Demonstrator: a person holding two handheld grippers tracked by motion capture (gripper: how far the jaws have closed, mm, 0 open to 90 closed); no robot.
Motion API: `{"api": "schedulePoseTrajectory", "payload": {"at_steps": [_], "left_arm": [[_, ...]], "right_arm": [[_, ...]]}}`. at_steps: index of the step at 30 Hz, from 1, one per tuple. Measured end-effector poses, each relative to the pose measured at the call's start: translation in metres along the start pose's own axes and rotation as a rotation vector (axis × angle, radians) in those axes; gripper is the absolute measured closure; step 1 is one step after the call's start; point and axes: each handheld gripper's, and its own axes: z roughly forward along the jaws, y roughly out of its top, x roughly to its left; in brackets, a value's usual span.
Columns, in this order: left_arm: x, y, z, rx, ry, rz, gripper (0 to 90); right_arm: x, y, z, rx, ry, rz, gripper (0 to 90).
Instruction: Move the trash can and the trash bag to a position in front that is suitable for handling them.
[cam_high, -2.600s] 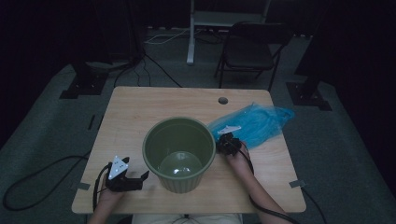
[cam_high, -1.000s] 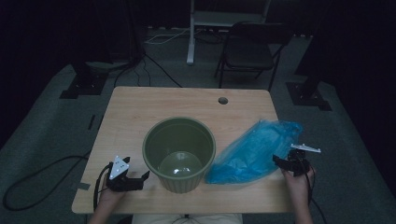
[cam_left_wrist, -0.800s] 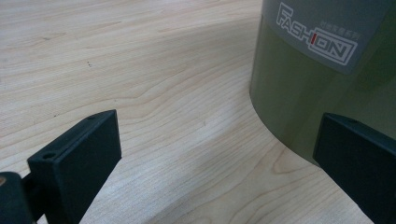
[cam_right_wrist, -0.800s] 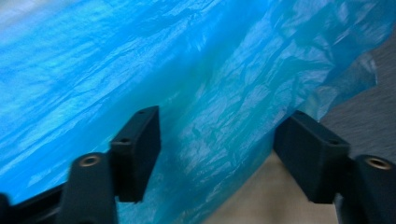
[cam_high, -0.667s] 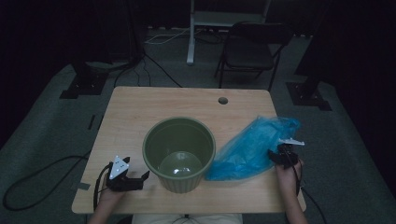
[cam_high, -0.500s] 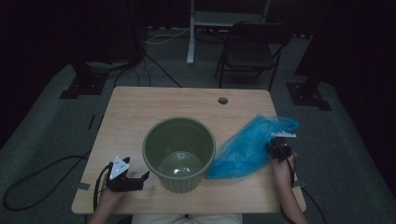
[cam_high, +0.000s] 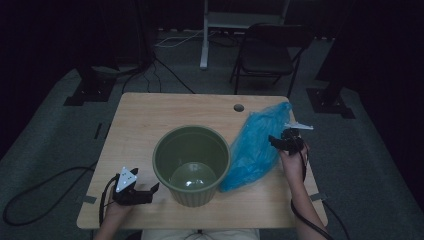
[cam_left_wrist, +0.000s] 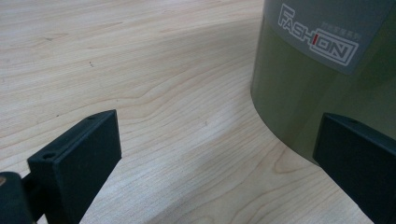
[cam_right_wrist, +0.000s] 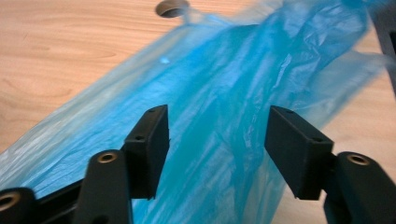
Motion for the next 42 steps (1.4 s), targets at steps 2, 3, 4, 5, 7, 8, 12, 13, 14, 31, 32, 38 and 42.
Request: {"api": "schedulePoseTrajectory", "payload": {"at_steps": [2, 3, 4, 5, 7, 8, 12, 13, 14, 31, 32, 38, 42], "left_arm": [[0.0, 0.0, 0.0, -0.002, -0.001, -0.001, 1.5], [0.0, 0.0, 0.0, -0.002, -0.001, 0.0, 1.5], [0.0, 0.0, 0.0, -0.002, 0.0, 0.001, 1.5], [0.0, 0.0, 0.0, -0.003, -0.002, -0.002, 1.5], [0.0, 0.0, 0.001, 0.0, -0.001, -0.002, 1.5], [-0.001, 0.0, 0.001, 0.002, -0.003, -0.002, 1.5], [-0.001, 0.0, 0.001, -0.003, -0.007, -0.004, 1.5], [-0.001, 0.0, 0.001, -0.007, -0.006, -0.005, 1.5], [-0.001, 0.0, 0.001, -0.014, -0.006, -0.012, 1.5], [0.003, -0.001, -0.003, -0.083, -0.019, -0.023, 1.5], [0.004, -0.002, -0.003, -0.083, -0.016, -0.023, 1.5], [0.003, -0.001, -0.003, -0.106, -0.005, -0.002, 1.5], [0.003, -0.001, -0.002, -0.113, 0.008, 0.001, 1.5]], "right_arm": [[-0.004, -0.003, -0.004, -0.008, 0.001, 0.035, 30.1], [-0.005, -0.006, -0.005, 0.0, 0.004, 0.056, 27.3], [-0.006, -0.009, -0.006, 0.005, 0.019, 0.071, 26.0], [-0.006, -0.012, -0.007, 0.012, 0.032, 0.083, 24.1], [-0.002, -0.021, -0.004, 0.049, 0.051, 0.086, 19.9], [0.0, -0.024, -0.002, 0.06, 0.05, 0.084, 19.8], [0.01, -0.034, 0.013, 0.099, 0.029, 0.077, 18.3], [0.011, -0.034, 0.016, 0.105, 0.024, 0.073, 18.4], [0.012, -0.035, 0.019, 0.111, 0.016, 0.069, 18.4], [0.039, -0.028, 0.032, 0.194, 0.092, -0.187, 89.9], [0.035, -0.028, 0.027, 0.19, 0.127, -0.194, 89.9], [0.008, -0.038, -0.001, 0.211, 0.217, -0.204, 87.7], [-0.007, -0.049, -0.022, 0.211, 0.207, -0.202, 65.0]]}}
